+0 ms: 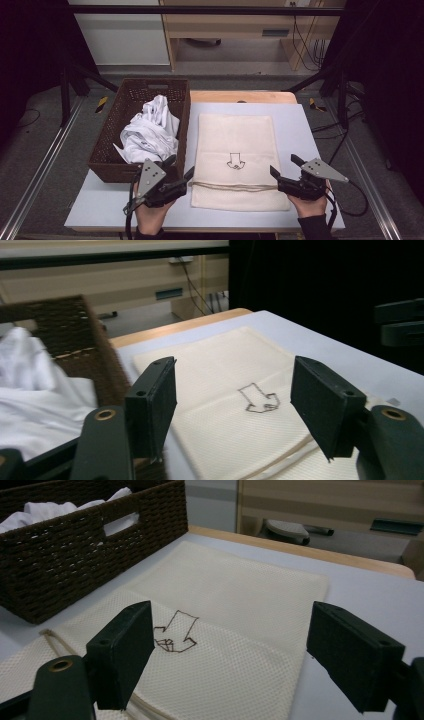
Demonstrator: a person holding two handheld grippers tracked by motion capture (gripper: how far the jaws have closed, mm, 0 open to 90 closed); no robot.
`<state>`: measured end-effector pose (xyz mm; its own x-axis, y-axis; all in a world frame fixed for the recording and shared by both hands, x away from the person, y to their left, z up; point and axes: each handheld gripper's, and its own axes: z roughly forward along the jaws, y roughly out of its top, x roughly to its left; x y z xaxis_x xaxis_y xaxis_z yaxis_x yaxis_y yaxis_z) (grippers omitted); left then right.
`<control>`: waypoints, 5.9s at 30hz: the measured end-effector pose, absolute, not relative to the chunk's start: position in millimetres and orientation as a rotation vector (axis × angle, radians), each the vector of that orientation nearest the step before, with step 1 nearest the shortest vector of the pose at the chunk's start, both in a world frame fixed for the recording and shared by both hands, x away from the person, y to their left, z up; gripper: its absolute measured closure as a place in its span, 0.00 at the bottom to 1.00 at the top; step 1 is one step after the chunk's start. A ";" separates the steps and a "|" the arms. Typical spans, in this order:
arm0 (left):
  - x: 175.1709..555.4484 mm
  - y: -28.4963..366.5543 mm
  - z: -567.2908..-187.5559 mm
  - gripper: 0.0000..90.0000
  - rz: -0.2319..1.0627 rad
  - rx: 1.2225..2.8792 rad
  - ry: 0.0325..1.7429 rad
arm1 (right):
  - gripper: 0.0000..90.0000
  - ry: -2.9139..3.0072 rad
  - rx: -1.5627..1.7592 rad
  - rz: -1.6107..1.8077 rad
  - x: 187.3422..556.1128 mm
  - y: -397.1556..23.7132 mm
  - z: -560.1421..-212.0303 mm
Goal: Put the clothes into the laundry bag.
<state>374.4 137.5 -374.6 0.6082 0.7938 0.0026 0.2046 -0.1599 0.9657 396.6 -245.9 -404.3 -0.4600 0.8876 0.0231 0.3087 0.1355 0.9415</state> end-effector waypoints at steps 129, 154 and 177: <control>391.2 58.0 -484.7 0.99 0.325 2.149 0.830 | 0.96 2.116 1.031 1.251 431.3 -174.2 -427.0; 383.1 99.8 -397.7 0.48 0.520 1.938 0.810 | 0.97 2.013 0.995 1.316 423.1 -179.5 -418.8; 492.6 204.4 -322.0 0.38 0.809 1.890 0.953 | 0.97 2.022 1.012 1.304 423.4 -182.0 -420.3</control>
<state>492.6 204.4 -322.0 0.5005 0.8497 0.1657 0.3016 -0.3505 0.8867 423.4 -182.0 -420.3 -0.5825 0.8122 -0.0315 0.3063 0.2552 0.9171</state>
